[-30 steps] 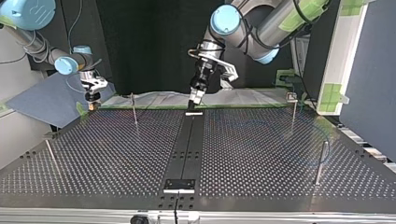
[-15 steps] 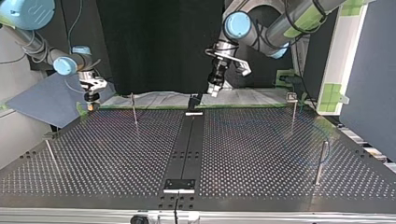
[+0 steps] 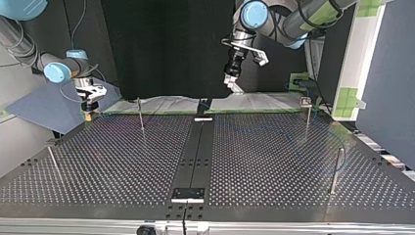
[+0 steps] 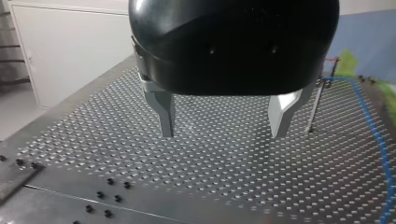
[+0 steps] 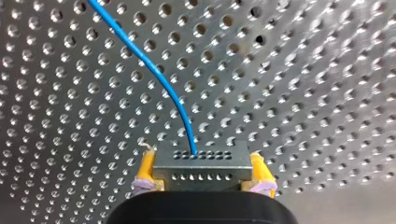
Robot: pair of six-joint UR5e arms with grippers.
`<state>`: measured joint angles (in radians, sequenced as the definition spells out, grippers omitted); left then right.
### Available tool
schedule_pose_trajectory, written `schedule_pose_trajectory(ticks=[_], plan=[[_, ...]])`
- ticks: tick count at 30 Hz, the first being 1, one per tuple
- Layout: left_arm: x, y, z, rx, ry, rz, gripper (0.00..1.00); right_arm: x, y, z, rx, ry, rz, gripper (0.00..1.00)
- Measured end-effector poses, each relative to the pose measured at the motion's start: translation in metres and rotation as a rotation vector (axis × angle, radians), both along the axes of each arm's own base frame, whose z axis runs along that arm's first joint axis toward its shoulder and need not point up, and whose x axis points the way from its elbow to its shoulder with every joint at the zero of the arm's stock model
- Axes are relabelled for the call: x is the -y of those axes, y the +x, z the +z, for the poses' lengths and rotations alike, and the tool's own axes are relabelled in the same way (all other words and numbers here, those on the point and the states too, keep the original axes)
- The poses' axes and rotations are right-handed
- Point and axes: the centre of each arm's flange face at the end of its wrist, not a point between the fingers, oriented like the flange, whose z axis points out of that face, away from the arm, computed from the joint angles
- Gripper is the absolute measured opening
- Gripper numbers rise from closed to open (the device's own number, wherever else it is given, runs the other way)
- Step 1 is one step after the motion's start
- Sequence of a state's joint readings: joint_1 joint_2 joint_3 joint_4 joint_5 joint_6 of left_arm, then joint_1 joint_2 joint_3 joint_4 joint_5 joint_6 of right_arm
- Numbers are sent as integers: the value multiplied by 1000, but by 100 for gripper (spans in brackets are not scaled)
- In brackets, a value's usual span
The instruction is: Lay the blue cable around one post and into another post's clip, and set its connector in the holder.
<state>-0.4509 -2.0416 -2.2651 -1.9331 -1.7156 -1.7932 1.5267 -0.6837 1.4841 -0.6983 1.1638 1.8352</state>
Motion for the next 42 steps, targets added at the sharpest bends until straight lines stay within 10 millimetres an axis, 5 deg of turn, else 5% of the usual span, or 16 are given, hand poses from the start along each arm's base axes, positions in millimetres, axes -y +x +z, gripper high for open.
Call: schedule_pose_trajectory(ticks=[8, 26, 32, 42], plan=[[-13, -30, -17, -62, 27, -4, 100, -10, 17, 36, 3, 6, 25, 0], [-45, -97, -45, -198, 93, -8, 100, -41, 104, 130, -13, -55, 73, 0], [-54, -117, -51, -238, 111, -8, 100, -54, 104, 150, -51, -67, 61, 0], [-57, -120, -53, -246, 118, -3, 100, -71, 90, 189, -125, -93, -6, 0]])
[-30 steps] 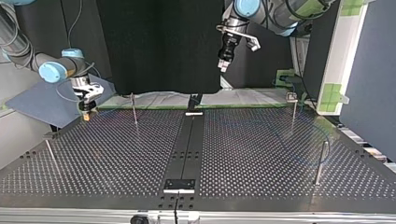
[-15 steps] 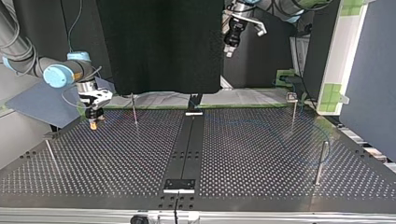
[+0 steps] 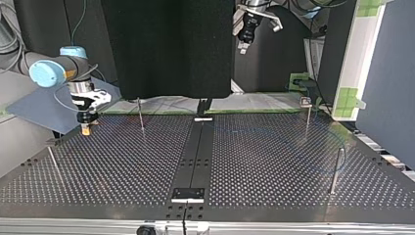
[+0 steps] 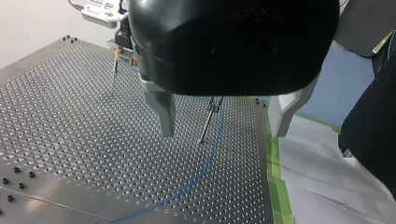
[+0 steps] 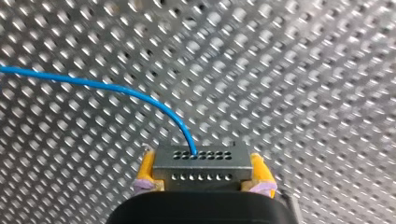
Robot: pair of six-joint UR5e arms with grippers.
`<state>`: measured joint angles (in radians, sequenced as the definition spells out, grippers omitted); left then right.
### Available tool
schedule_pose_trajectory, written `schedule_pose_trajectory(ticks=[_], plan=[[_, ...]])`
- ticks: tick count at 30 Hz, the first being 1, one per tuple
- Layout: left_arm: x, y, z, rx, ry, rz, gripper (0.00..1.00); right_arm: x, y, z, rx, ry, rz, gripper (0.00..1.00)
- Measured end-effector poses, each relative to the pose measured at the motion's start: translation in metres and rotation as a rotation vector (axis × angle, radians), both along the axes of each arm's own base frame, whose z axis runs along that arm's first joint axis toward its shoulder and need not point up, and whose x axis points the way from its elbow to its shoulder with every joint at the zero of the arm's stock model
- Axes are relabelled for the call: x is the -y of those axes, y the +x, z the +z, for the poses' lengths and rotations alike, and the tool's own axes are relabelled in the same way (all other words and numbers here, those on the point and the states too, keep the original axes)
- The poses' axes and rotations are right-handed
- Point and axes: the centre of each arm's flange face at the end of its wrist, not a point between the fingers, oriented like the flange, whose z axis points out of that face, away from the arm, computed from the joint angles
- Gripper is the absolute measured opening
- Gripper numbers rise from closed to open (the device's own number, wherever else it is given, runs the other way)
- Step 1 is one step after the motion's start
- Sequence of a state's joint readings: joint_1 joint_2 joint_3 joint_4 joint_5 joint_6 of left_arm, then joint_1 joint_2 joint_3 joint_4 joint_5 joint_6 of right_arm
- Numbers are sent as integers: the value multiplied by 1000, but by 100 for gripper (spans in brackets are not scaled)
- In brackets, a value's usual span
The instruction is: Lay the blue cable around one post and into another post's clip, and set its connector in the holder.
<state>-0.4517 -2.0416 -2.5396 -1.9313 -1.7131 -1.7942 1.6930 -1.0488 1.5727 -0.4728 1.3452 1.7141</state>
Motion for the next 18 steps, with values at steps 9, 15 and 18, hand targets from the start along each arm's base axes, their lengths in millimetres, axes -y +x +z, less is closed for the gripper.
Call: schedule_pose_trajectory(ticks=[9, 15, 18], plan=[[0, 0, 0, -1, 1, 1, 100, -10, -16, 36, -70, -19, -59, 0], [0, 0, 0, -2, 2, 1, 100, -16, -29, 67, -96, -51, -86, 0], [-1, 0, 0, -3, 2, 2, 100, -18, -36, 82, -110, -68, -110, 0]])
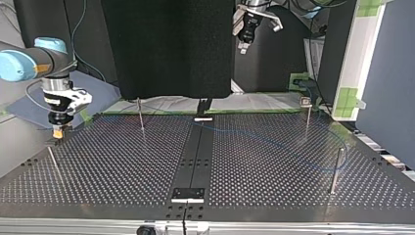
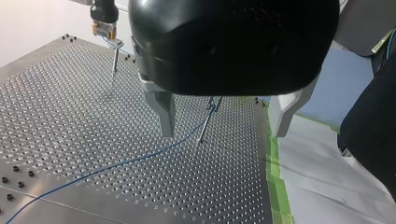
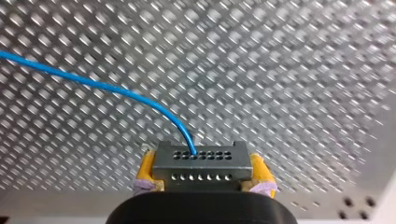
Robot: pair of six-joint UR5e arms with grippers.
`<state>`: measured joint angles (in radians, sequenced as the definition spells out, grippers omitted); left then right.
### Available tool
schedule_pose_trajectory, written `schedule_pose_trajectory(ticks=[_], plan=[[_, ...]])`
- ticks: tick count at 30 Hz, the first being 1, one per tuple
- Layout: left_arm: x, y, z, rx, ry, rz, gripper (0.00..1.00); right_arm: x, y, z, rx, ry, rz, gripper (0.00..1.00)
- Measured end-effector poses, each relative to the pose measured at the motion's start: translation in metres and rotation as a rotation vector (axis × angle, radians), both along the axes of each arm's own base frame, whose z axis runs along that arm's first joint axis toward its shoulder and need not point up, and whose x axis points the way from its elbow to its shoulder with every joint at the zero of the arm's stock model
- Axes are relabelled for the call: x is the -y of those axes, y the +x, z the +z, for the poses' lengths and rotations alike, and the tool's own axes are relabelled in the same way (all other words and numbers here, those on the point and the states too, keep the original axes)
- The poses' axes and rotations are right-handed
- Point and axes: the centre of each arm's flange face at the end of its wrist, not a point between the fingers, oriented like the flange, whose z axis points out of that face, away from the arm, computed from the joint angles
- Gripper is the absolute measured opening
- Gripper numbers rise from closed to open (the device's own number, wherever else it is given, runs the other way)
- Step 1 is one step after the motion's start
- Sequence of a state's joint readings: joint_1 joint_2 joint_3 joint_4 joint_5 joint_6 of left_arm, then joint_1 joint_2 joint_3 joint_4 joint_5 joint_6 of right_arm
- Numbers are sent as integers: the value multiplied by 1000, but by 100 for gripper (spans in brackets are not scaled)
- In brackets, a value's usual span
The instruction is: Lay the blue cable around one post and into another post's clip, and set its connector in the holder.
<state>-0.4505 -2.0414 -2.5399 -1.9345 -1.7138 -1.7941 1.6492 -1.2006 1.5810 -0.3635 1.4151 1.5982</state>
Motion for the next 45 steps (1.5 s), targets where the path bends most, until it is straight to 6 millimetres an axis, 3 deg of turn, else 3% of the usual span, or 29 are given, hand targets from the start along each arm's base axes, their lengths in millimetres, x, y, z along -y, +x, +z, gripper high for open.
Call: schedule_pose_trajectory(ticks=[6, 10, 25, 37, 45], plan=[[0, 0, 0, -2, -1, 0, 100, -5, -16, 34, -10, -55, -36, 0], [0, 0, 0, -2, -2, 0, 100, -7, -24, 41, -15, -73, -50, 0], [-1, -1, -1, -8, 3, 1, 100, 17, -40, -20, 23, -15, -47, 0], [-2, 1, -2, -23, 15, 6, 100, 31, -55, -22, 104, -48, 3, 0], [-3, 3, -3, -44, 50, 22, 100, 44, -57, -41, 95, 0, 16, 0]])
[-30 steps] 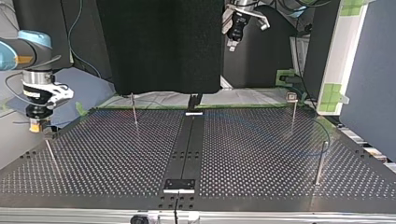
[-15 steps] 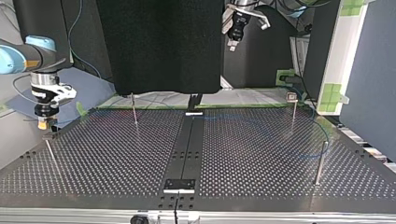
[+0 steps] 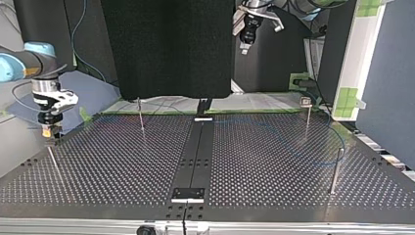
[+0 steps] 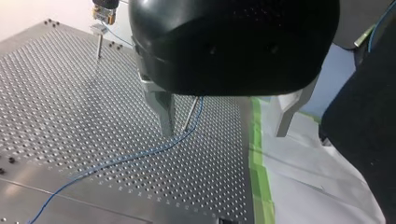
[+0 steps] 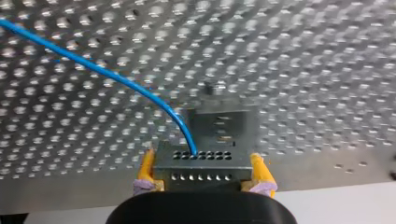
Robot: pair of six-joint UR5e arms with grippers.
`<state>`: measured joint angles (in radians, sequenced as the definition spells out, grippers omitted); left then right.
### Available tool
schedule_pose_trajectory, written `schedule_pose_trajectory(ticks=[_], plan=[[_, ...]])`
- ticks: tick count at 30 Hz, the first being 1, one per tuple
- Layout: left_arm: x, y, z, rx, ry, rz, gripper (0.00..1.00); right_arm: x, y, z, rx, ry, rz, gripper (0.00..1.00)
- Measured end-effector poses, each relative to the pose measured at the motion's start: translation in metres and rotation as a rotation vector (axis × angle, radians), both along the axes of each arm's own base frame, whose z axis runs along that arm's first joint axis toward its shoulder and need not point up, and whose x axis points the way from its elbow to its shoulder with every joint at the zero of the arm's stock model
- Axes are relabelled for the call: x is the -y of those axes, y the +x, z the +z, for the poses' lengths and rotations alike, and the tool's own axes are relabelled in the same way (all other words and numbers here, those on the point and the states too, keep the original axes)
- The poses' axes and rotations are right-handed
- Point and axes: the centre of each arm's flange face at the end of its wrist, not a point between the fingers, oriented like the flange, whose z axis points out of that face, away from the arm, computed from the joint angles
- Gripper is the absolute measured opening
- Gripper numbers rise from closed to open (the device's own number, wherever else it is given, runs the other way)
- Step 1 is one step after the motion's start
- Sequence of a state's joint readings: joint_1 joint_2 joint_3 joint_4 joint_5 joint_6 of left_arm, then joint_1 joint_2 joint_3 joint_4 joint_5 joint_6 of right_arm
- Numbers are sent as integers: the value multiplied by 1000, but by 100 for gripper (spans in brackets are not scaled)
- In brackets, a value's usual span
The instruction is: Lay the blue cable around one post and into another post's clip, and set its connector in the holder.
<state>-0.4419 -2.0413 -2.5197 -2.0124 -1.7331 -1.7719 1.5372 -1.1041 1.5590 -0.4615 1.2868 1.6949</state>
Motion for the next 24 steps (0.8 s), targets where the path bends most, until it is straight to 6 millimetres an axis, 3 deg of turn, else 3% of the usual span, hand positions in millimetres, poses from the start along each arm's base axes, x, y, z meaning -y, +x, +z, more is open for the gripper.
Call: schedule_pose_trajectory(ticks=[5, 24], plan=[[-1, 1, 0, -4, 8, 5, 100, 3, 0, -6, -8, 14, 2, 0], [-2, 0, -1, -10, 13, 6, 100, 7, 0, 3, -48, 6, 66, 0]])
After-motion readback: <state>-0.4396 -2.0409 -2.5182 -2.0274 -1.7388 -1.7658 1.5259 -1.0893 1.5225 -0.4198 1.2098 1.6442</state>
